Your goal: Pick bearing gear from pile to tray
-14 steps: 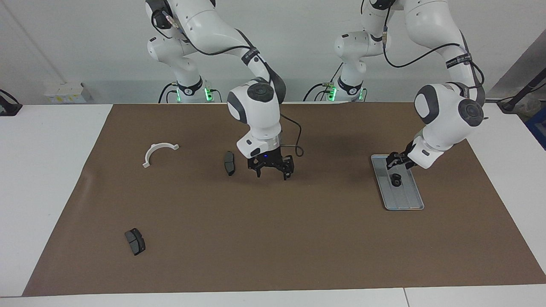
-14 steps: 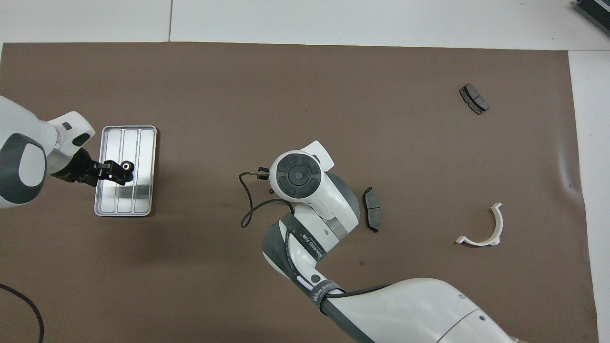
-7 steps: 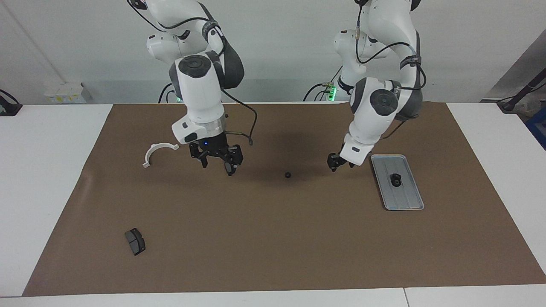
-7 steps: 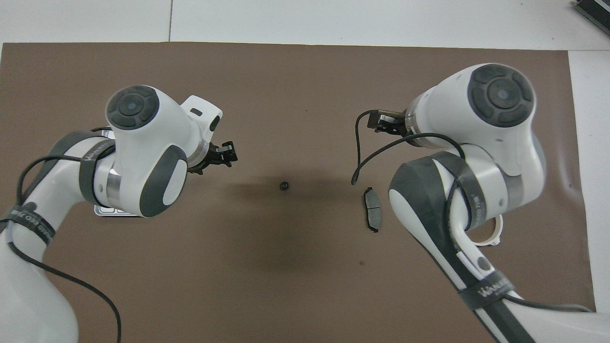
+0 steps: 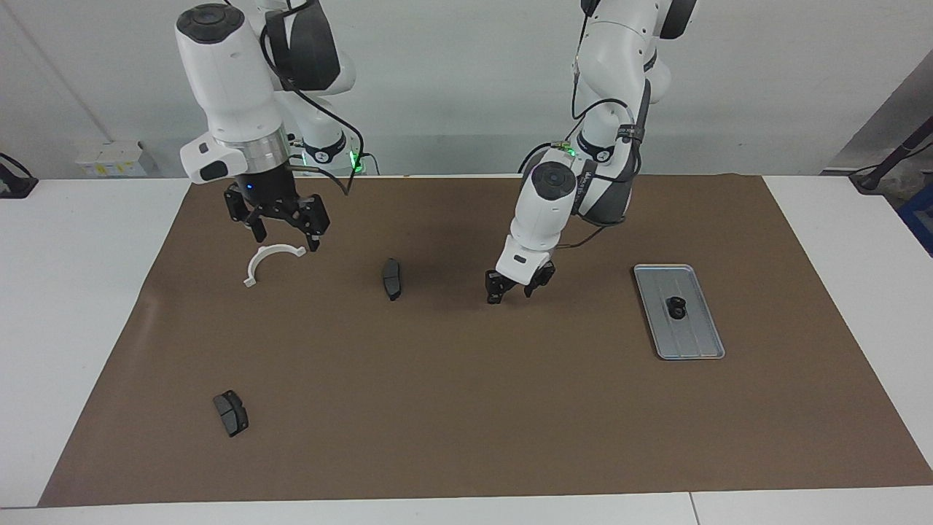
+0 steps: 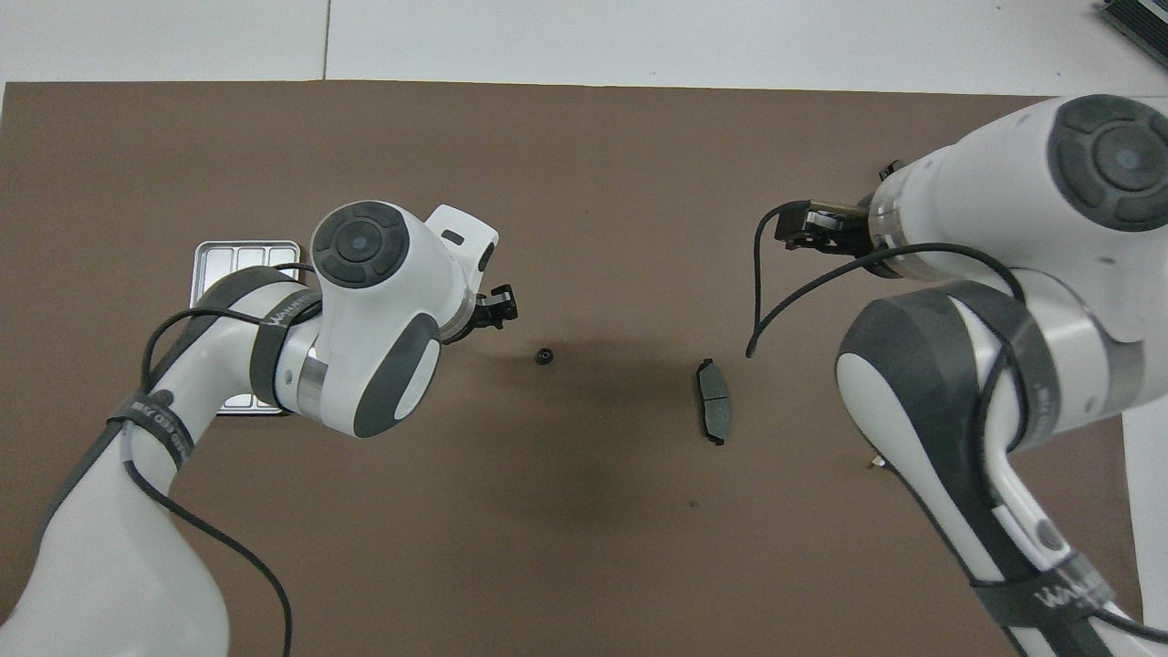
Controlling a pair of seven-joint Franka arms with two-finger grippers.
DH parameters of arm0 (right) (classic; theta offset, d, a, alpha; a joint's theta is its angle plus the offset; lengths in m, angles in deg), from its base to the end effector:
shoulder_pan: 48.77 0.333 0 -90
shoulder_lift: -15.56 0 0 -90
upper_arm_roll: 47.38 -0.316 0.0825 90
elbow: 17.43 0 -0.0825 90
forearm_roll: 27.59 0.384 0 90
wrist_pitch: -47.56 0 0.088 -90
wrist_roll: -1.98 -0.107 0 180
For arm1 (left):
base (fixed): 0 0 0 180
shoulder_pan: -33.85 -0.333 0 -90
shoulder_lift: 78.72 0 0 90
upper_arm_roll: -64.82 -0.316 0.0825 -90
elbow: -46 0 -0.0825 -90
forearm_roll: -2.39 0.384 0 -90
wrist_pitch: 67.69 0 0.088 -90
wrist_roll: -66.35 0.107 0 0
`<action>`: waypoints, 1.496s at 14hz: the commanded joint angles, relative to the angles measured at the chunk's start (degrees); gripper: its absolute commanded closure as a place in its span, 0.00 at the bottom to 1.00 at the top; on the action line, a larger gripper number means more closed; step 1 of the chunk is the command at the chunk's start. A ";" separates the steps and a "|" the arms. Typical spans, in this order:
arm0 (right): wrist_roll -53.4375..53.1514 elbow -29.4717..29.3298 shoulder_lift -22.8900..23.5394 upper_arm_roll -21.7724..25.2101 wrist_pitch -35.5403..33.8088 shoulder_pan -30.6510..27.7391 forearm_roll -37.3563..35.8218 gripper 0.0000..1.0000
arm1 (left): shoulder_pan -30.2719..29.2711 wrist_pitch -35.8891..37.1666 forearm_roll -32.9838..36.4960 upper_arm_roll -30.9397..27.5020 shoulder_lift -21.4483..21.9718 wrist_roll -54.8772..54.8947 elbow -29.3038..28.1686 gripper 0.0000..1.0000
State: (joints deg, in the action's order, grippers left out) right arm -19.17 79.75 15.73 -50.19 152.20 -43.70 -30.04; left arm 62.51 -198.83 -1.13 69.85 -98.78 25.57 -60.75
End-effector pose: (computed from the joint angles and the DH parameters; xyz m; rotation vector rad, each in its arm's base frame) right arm 0.5708 0.0755 0.5866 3.1065 -0.3485 0.2092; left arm 0.5325 -0.3524 0.3383 3.0227 0.2558 0.0210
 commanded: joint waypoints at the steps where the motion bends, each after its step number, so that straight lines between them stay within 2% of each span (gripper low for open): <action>1: 5.23 -2.77 -0.25 -0.18 -5.04 -3.30 3.07 0.00 | 2.27 -0.79 -0.17 -0.90 0.28 0.53 -0.03 0.29; 4: 8.74 -4.19 -0.25 -0.01 -9.61 -4.36 3.16 0.00 | 3.06 -1.41 -0.17 -0.81 -0.16 5.44 -0.20 0.30; 8: 9.28 -3.84 -0.69 0.17 -11.30 -4.63 3.25 0.00 | 3.42 -1.06 -0.17 -0.81 -0.16 12.91 -0.56 0.33; 11: 9.28 -3.57 -0.95 0.17 -12.09 -4.63 3.16 0.00 | 3.51 -1.32 -0.17 -0.81 -0.77 13.89 -0.56 0.35; 13: 9.28 -3.49 -1.04 0.17 -12.53 -4.37 3.16 0.00 | 4.38 -3.50 0.01 -0.90 -4.18 14.51 -0.03 0.35; 15: 9.11 -3.40 -1.13 0.08 -12.53 -4.02 3.16 0.00 | 4.48 -3.69 0.10 -0.90 -4.46 14.51 0.06 0.35; 21: 9.19 -3.40 -1.13 -0.27 -12.53 -4.01 3.16 0.00 | 4.56 -2.55 0.01 -0.90 -4.46 14.33 0.24 0.45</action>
State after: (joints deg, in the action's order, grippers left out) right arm -11.68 76.22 15.22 -50.33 140.59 -47.41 -27.97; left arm 66.00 -201.76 -1.03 69.75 -103.17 39.32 -60.67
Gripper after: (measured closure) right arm 0.000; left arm 0.419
